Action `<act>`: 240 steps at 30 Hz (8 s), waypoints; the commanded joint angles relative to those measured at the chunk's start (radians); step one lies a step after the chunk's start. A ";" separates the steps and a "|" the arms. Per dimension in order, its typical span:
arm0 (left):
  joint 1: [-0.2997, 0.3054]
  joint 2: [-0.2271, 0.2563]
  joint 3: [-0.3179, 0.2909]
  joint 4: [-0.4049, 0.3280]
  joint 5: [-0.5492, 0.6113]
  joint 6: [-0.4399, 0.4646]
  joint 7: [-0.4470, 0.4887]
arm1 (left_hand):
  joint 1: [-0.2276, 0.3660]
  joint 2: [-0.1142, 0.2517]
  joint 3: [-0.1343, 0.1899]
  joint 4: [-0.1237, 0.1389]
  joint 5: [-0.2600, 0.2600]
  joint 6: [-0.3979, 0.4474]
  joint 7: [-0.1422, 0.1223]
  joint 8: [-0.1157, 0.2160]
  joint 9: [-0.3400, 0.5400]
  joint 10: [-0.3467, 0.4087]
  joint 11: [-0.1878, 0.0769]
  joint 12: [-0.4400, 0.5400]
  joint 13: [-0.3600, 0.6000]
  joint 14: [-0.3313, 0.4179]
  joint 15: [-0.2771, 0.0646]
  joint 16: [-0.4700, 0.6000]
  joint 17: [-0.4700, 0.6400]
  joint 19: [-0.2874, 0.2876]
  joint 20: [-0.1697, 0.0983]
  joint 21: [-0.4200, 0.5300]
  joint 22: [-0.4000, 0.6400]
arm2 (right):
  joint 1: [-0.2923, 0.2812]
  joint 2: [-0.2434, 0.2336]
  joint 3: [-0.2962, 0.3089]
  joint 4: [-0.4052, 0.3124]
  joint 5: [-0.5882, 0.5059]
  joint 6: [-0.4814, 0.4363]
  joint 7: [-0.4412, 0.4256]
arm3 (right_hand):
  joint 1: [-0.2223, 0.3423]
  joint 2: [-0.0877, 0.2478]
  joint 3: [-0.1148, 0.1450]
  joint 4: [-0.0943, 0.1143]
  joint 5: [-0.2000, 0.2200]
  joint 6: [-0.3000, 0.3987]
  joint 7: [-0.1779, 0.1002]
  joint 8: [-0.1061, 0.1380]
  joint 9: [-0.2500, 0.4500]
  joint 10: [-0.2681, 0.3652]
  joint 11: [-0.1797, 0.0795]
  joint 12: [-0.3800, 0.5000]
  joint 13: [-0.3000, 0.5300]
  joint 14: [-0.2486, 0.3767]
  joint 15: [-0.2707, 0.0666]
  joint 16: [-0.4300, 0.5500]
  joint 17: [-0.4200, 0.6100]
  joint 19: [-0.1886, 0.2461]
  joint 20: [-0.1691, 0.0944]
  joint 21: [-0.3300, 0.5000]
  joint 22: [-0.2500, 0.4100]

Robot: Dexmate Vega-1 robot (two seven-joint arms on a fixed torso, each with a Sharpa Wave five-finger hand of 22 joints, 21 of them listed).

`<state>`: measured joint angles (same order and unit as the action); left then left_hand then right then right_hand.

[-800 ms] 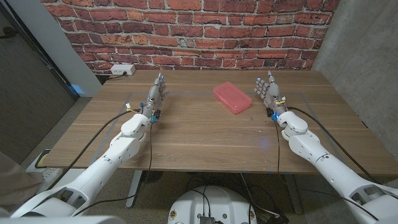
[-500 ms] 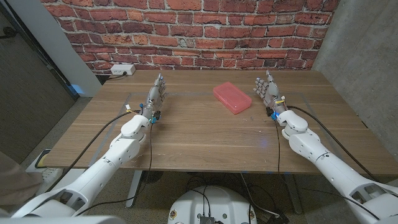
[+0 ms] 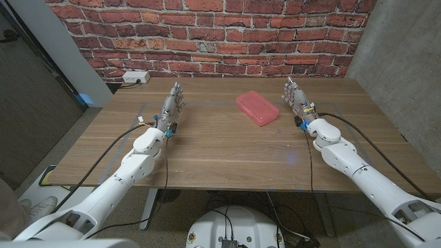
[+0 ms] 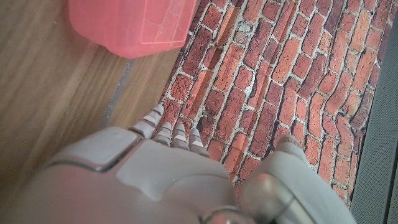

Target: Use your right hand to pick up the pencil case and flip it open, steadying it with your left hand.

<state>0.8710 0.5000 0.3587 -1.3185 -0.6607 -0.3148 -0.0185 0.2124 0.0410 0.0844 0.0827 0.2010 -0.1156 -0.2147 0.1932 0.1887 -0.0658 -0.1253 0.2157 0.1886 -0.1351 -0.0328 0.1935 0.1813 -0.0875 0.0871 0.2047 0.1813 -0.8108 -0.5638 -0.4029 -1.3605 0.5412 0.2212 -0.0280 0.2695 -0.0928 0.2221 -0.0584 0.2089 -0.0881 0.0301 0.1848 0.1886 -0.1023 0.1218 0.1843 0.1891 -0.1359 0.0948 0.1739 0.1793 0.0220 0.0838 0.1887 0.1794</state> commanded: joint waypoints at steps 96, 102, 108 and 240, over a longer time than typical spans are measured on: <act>-0.057 -0.051 0.016 0.005 0.017 0.014 0.054 | 0.008 -0.012 -0.035 -0.002 0.001 0.197 -0.004 0.034 0.000 0.063 0.007 0.007 0.002 0.026 -0.076 -0.004 0.001 0.020 -0.063 -0.004 -0.001 | 0.320 -0.179 -0.489 -0.516 -0.912 -1.091 0.024 | 0.064 -0.030 -0.084 -0.050 0.001 -0.285 0.025 0.013 0.009 0.105 0.095 0.052 0.009 0.013 0.121 0.022 0.005 -0.091 0.127 0.005 0.000; -0.057 -0.052 0.015 0.008 0.017 0.014 0.056 | 0.008 -0.010 -0.035 -0.001 0.001 0.197 -0.005 0.032 0.000 0.064 0.006 0.007 0.002 0.027 -0.075 -0.004 0.001 0.019 -0.063 -0.004 -0.001 | 0.329 -0.166 -0.507 -0.503 -0.937 -1.100 0.035 | 0.062 -0.030 -0.086 -0.049 0.001 -0.285 0.025 0.014 0.009 0.109 0.095 0.053 0.009 0.015 0.121 0.022 0.005 -0.092 0.128 0.005 -0.001; -0.059 -0.054 0.017 0.012 0.017 0.014 0.054 | 0.009 -0.009 -0.035 -0.001 0.001 0.199 -0.005 0.031 0.000 0.064 0.005 0.006 0.002 0.027 -0.075 -0.004 0.001 0.019 -0.064 -0.004 -0.001 | 0.347 -0.132 -0.532 -0.463 -0.957 -1.108 0.041 | 0.061 -0.030 -0.087 -0.049 0.001 -0.284 0.024 0.014 0.009 0.111 0.095 0.054 0.009 0.016 0.121 0.021 0.005 -0.093 0.129 0.004 -0.001; -0.052 -0.075 0.011 0.028 0.016 0.001 0.087 | 0.009 0.000 -0.055 0.003 0.006 0.190 -0.005 0.006 0.001 0.078 0.000 0.001 0.003 0.037 -0.065 -0.004 0.002 0.016 -0.054 -0.004 0.000 | 0.549 0.085 -0.769 -0.082 -0.959 -1.115 0.180 | 0.257 0.018 -0.213 -0.081 0.045 -0.302 0.041 0.033 0.008 0.100 0.095 0.044 0.011 0.313 0.111 0.037 0.001 0.022 0.133 0.005 -0.003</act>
<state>0.8319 0.4310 0.3642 -1.3039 -0.6434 -0.3155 0.0730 0.2172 0.0362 0.0348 0.0828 0.2010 0.0749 -0.2158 0.2025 0.1864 0.0118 -0.1230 0.2204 0.1882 -0.0984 -0.0337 0.1884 0.1817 -0.0755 0.0324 0.2029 0.1791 -0.2736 -0.4899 -1.1472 -1.4663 -0.4039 -0.8863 0.1357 0.5057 -0.0804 0.0002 -0.1339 0.2586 -0.1719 0.0782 0.2110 0.1946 -0.0121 0.2174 0.2230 0.1982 0.1599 0.2035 0.2079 0.1792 0.0338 0.2164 0.1937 0.1747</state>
